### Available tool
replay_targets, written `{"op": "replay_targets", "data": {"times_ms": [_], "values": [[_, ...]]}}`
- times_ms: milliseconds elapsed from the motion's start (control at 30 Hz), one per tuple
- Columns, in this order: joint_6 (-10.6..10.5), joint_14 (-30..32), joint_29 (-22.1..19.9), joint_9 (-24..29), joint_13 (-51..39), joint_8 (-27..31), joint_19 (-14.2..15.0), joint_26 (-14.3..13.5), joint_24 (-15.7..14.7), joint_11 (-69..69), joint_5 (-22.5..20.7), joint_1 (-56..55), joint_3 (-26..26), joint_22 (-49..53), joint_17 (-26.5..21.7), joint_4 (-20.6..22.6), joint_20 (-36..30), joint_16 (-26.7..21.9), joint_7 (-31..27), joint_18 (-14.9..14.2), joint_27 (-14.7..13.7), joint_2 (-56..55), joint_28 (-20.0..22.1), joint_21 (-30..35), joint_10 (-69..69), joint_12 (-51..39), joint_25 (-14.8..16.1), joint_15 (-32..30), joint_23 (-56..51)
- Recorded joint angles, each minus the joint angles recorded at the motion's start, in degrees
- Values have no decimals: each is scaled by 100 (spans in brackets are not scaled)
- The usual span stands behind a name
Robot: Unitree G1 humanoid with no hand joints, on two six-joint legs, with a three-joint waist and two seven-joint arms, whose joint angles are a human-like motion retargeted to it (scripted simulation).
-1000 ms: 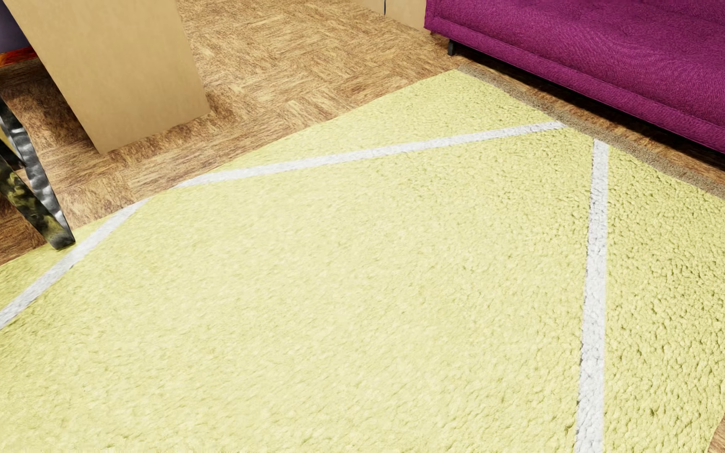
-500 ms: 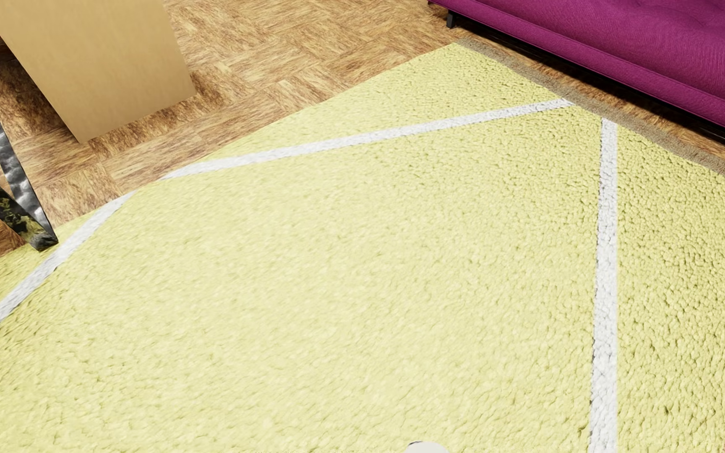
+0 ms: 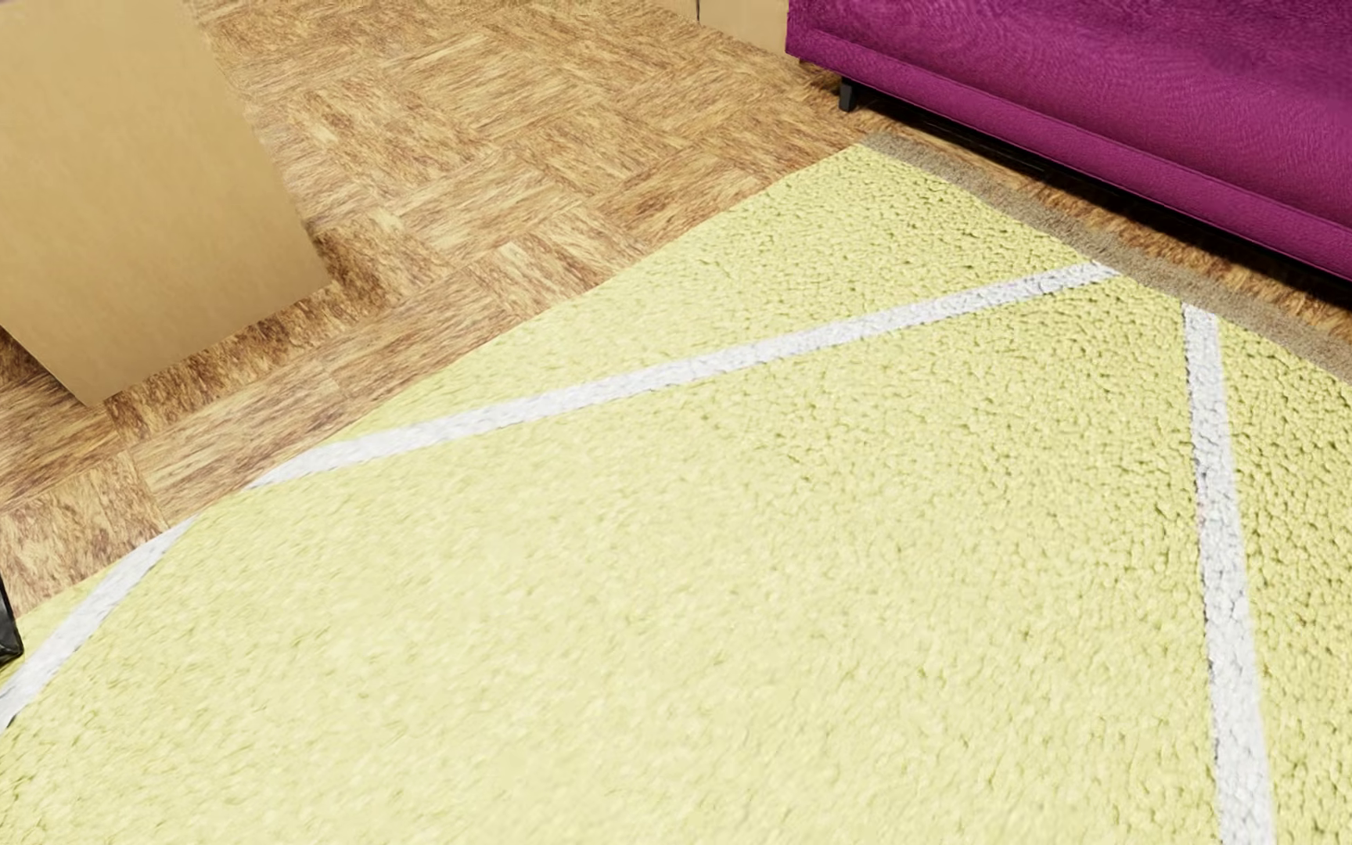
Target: Move towards the light cyan shelves
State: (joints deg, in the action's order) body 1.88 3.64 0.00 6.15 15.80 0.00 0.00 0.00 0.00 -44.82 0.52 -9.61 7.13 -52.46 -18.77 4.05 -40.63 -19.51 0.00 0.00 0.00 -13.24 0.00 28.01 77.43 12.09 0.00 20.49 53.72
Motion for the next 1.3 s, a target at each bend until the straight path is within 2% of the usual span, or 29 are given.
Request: {"op": "replay_targets", "data": {"times_ms": [67, 133, 167, 233, 267, 300, 333, 367, 400, 433, 467, 533, 600, 700, 733, 800, 833, 867, 900, 933, 967, 1000, 1067, 1100, 1133, 1200, 1233, 1267, 1300], "values": [[160, 546, 0, 110, -119, 0, 0, 0, 0, 764, 0, -846, -825, 243, 32, 120, 487, -17, 0, 0, 0, 1053, 0, -111, -1282, 307, 0, -93, -366], [217, 1098, 0, 96, -345, 0, 0, 0, 0, 1401, 66, -1418, -1245, 267, -155, 233, 224, -140, 0, 0, 0, 1920, 0, -85, -3501, 434, 0, -127, -735], [217, 432, 0, 60, -448, 0, 0, 0, 0, 1632, 67, -1595, -1447, 258, -224, 237, 330, -118, 0, 0, 0, 2302, 0, -129, -4520, 479, 0, -30, -899], [217, -2018, 0, -102, -706, 0, 0, 0, 0, 1690, 123, -1883, -1621, 201, -336, 193, 234, -118, 0, 0, 0, 2803, 0, -181, -5226, 591, 0, 208, -1043], [222, -1739, 0, -48, -757, 0, 0, 0, 0, 1630, 123, -1939, -1848, 220, -327, 157, 129, -151, 0, 0, 0, 2984, 0, -296, -5270, 611, 0, 256, -1014], [281, -283, 0, -84, -733, 0, 0, 0, 0, 1482, 199, -2190, -1931, 189, -298, 203, 141, -161, 0, 0, 0, 3152, 0, -409, -4913, 648, 0, 71, -964], [444, 973, 0, -150, -664, 0, 0, 0, 0, 1215, 344, -2445, -1997, 128, -200, 305, 83, -139, 0, 0, 0, 3105, 0, -537, -4449, 644, 0, -480, -869], [585, 1259, 0, -95, -558, 0, 0, 0, 0, 464, 531, -2282, -1875, -9, -93, 485, 7, -142, 0, 0, 0, 3066, 0, -498, -4020, 611, 0, -1562, -703], [589, 1216, 0, -165, -432, 0, 0, 0, 0, -663, 603, -2083, -1682, -134, -55, 664, -61, -112, 0, 0, 0, 2538, 0, -432, -3821, 523, 0, -2720, -514], [646, 1023, 0, -199, -380, 0, 0, 0, 0, -2009, 763, -1815, -1505, 7, -89, 872, 51, -127, 0, 0, 0, 1787, 0, -184, -3784, 496, 0, -2816, -431], [647, 646, 0, -59, -319, 0, 0, 0, 0, -2956, 841, -1167, -1228, 70, -77, 993, 221, -107, 0, 0, 0, 1306, 0, -135, -4031, 403, 0, -1998, -468], [401, -214, 0, 37, -206, 0, 0, 0, 0, -3406, 671, -59, -560, 103, -78, 899, 368, -94, 0, 0, 0, 200, 0, 4, -4463, 27, 0, -806, -384], [231, -1180, 0, 68, 71, 0, 0, 0, 0, -2149, 660, 1087, 140, 603, -158, 763, 279, -304, 0, 0, 0, -472, 0, 52, -5002, -255, 0, -582, -499], [135, -2512, 0, -115, 228, 0, 0, 0, 0, 906, 695, 2279, 560, 824, -150, 577, 837, -400, 0, 0, 0, -1110, 0, -55, -5454, -795, 0, -1418, -278], [87, -2582, 0, -230, 266, 0, 0, 0, 0, 1604, 708, 2412, 643, 923, -148, 525, 967, -430, 0, 0, 0, -1203, 0, -78, -5451, -919, 0, -1634, -229], [12, -2212, 0, -209, 288, 0, 0, 0, 0, 1314, 613, 2856, 833, 1097, -125, 354, 1062, -482, 0, 0, 0, -1407, 0, -94, -5249, -961, 0, -1258, -54], [-21, -1753, 0, -240, 302, 0, 0, 0, 0, 903, 506, 3078, 948, 1165, -149, 214, 1198, -443, 0, 0, 0, -1288, 0, 87, -4926, -779, 0, -1478, 114], [-140, -862, 0, -421, 331, 0, 0, 0, 0, 404, 429, 2789, 984, 1016, -117, 63, 1373, -268, 0, 0, 0, -1489, 0, 36, -4137, -615, 0, -1706, 267], [-269, 100, 0, -352, 361, 0, 0, 0, 0, -64, 171, 2498, 940, 779, -72, -178, 1411, -107, 0, 0, 0, -1244, 0, -32, -2949, -422, 0, -1459, 453], [-240, 343, 0, -304, 326, 0, 0, 0, 0, -126, 50, 1853, 759, 670, -32, -164, 1163, -70, 0, 0, 0, -953, 0, -178, -1438, -331, 0, -1156, 477], [-334, 144, 0, -176, 252, 0, 0, 0, 0, 76, -86, 1131, 583, 584, -37, -305, 992, -21, 0, 0, 0, -379, 0, -42, -141, -306, 0, -947, 451], [-240, 163, 0, -155, 172, 0, 0, 0, 0, 341, -12, 434, 242, 494, -75, -205, 630, 4, 0, 0, 0, 104, 0, 48, 280, -287, 0, -882, 354], [-2, 817, 0, -4, -28, 0, 0, 0, 0, 958, 79, -485, -484, 217, -169, -12, 437, 38, 0, 0, 0, 1084, 0, 162, -1048, -38, 0, -801, -21], [24, 1544, 0, 5, -168, 0, 0, 0, 0, 1194, 78, -857, -714, 55, -184, 23, 451, 37, 0, 0, 0, 1447, 0, 22, -2346, 84, 0, -760, -187], [66, 1684, 0, -15, -235, 0, 0, 0, 0, 1422, 68, -1069, -879, 11, -254, 25, 435, -13, 0, 0, 0, 1835, 0, -81, -3670, 212, 0, -695, -550], [123, -1058, 0, -115, -379, 0, 0, 0, 0, 1509, 160, -1287, -1107, -141, -378, 88, 252, -73, 0, 0, 0, 2350, 0, -427, -5048, 381, 0, -423, -1025], [171, -1187, 0, -132, -373, 0, 0, 0, 0, 1442, 177, -1438, -1188, -20, -416, 121, 68, -177, 0, 0, 0, 2556, 0, -567, -5089, 485, 0, -336, -1115], [189, -363, 0, -158, -304, 0, 0, 0, 0, 1298, 163, -1535, -1264, -31, -407, 183, 15, -216, 0, 0, 0, 2746, 0, -728, -4851, 586, 0, -456, -1140], [299, 353, 0, -200, -144, 0, 0, 0, 0, 873, 288, -1473, -1245, -33, -372, 351, 73, -221, 0, 0, 0, 2843, 0, -956, -4590, 715, 0, -986, -1155]]}}
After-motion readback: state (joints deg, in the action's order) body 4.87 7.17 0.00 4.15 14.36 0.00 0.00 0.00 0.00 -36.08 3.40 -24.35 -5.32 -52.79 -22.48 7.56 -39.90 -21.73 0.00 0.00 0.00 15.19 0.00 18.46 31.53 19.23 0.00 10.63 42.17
